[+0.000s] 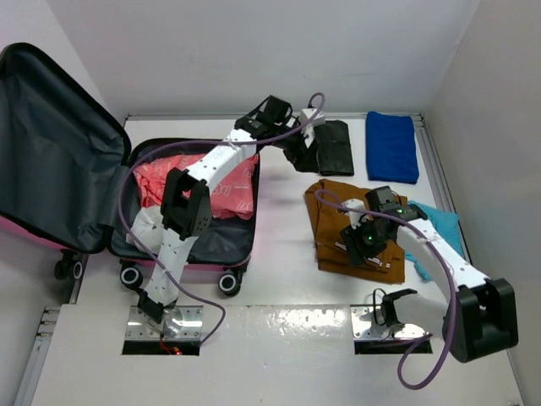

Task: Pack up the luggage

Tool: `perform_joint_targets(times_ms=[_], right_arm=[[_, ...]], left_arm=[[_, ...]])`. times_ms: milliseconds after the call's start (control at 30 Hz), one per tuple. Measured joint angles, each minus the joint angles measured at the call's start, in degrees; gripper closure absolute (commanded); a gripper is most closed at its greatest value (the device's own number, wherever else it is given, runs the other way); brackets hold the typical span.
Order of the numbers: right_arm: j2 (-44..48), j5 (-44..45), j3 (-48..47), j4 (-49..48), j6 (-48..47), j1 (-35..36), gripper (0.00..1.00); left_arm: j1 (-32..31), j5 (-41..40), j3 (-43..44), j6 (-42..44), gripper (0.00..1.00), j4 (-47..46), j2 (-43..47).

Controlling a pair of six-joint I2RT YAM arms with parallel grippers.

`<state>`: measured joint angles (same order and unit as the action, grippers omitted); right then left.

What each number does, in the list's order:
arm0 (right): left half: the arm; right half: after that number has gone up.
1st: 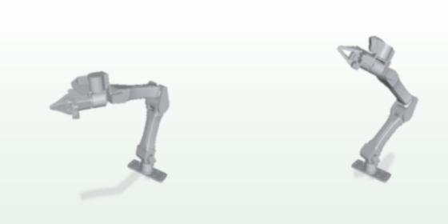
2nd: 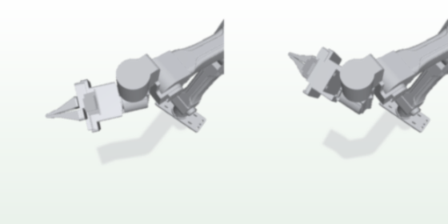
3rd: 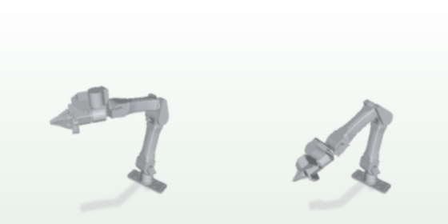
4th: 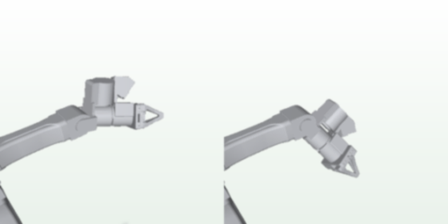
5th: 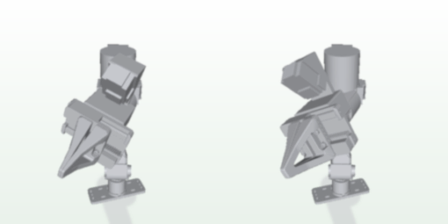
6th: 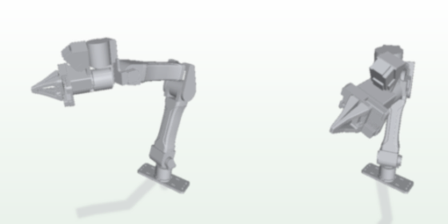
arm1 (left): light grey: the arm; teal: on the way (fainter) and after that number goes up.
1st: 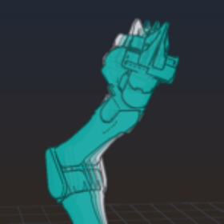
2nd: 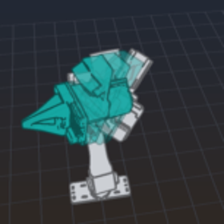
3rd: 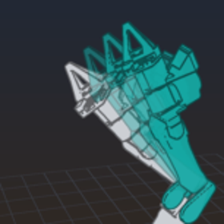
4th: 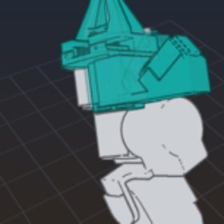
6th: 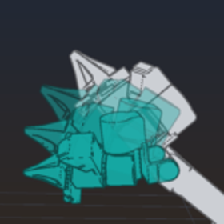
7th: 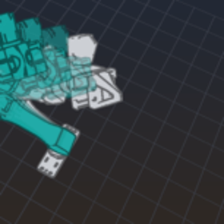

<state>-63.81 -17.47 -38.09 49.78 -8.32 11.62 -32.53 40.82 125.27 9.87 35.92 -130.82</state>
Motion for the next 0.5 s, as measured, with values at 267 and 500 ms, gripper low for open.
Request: perform_joint_targets(times_ms=[267,500], right_arm=[[-6.2,7.4,-8.0,-4.7,0.5,6.1,0.28],[-13.4,13.2,-17.1,-12.0,9.7,12.7,0.18]], left_arm=[[3.4,-1.2,-11.5,-10.5,0.07,-11.1,3.3],[9.7,-4.0,-19.0,-18.4,0.07,-18.3,8.1]])
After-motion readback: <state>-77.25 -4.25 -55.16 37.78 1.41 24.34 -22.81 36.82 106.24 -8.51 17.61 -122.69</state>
